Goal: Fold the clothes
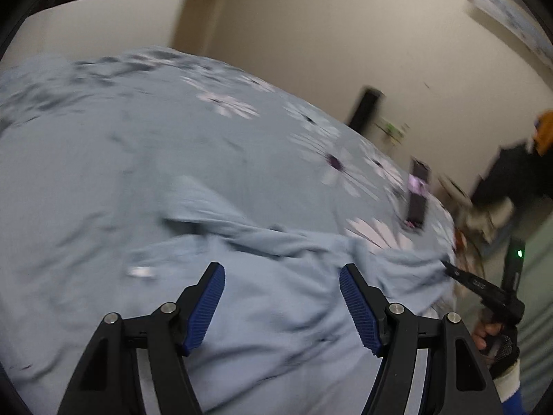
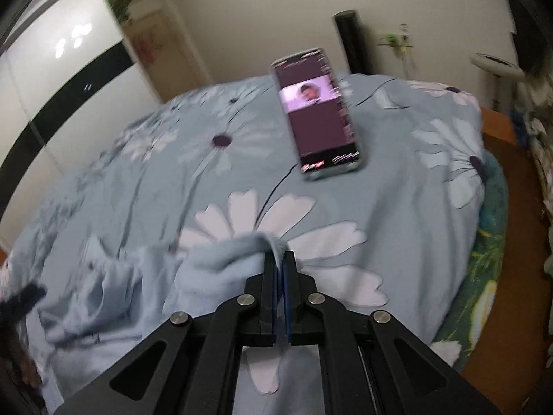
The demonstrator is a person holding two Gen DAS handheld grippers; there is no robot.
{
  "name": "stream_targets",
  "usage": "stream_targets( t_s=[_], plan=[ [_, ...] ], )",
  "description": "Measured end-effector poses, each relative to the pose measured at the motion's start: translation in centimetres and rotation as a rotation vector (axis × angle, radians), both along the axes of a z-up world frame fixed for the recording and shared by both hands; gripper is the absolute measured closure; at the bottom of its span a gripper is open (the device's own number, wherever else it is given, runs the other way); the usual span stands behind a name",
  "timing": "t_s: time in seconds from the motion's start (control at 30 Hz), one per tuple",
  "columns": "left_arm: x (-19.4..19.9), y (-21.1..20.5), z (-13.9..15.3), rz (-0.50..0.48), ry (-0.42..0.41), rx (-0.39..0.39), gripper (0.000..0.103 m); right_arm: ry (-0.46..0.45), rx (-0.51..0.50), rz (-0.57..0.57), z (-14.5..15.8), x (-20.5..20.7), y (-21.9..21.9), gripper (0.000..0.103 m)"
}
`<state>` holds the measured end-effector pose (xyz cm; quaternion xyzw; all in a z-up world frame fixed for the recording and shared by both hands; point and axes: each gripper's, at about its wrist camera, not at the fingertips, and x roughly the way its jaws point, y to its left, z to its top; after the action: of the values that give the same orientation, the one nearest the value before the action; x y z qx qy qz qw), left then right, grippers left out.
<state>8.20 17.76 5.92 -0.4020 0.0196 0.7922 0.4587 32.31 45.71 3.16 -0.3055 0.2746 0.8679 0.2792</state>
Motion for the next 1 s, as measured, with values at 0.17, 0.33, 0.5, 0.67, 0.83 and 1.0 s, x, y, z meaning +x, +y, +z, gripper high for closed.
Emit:
stream_targets(
  t_s=[0.17,0.33,0.5,0.67,0.83,1.0],
  plan=[
    [2.4,5.3,-2.2,-0.088,0.016,-0.088,0.030,-0.033,0.041,-0.017,1.3,1.8,-0.4,0.066],
    [4.1,8.3,-3.8,-0.127,0.070,-0.143,0.030,-0.037,0.097,-0.026,2.4,3.5,-1.1,0.060],
    [4.2,8.5,-4.0,-0.075,0.146,-0.176,0.061,-0.032,0.065,0.039,1.8,1.9,-2.1,0.060],
    [2.6,4.7,-3.1,0.006,0.127,-0.109,0.094,-0.033,0.042,0.134,1.3,-0.5,-4.6,0.060],
    [1.6,-4.1,0.4,0.160,0.154,0.021,0.094,-0.046,0.041,0.218,0.7,-2.7,-6.9,0.060],
    [-0.1,-15.5,1.9,0.426,0.181,0.070,0.094,-0.068,0.028,0.286,-0.4,-4.5,-8.9,0.060]
  ],
)
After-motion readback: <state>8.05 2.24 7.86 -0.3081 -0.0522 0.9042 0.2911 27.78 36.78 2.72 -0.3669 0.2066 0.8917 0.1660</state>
